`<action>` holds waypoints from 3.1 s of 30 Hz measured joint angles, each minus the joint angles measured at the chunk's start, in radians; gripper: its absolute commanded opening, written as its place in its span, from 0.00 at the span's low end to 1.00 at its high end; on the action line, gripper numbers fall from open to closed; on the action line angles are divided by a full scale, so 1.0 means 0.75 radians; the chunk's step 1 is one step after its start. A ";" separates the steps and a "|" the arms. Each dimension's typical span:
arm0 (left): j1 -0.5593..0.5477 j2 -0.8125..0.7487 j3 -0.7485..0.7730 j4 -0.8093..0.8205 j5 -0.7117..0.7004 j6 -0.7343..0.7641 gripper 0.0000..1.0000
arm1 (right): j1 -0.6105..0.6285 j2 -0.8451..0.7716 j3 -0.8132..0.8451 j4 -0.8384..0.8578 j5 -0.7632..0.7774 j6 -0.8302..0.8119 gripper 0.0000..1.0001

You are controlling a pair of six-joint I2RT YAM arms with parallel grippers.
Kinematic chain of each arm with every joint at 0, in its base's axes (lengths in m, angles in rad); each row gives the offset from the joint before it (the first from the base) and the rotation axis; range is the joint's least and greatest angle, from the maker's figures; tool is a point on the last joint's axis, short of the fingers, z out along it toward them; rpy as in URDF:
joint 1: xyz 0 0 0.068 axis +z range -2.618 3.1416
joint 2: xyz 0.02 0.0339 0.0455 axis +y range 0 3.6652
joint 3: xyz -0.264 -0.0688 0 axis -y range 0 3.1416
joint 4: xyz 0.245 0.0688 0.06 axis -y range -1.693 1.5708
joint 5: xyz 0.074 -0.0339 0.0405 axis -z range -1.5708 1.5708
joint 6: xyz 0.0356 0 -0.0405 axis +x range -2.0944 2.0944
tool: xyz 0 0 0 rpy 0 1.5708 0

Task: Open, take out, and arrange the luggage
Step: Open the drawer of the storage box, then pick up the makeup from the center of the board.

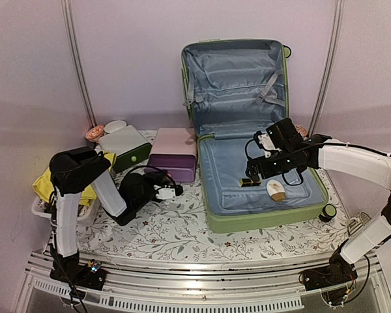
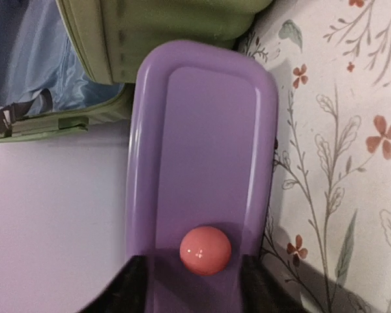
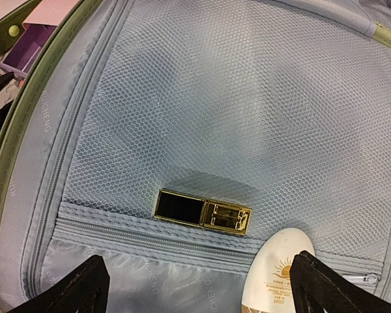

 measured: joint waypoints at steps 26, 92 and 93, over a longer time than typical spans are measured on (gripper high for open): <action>-0.231 -0.583 -0.299 -0.246 -0.093 -0.412 0.98 | -0.007 0.000 0.000 -0.015 -0.055 0.008 0.99; 0.009 -1.292 0.260 -1.484 0.568 -2.102 0.98 | -0.092 -0.207 -0.085 -0.110 -0.204 0.253 0.99; 0.009 -1.291 0.260 -1.483 0.577 -2.105 0.98 | -0.092 -0.208 -0.085 -0.109 -0.209 0.252 0.99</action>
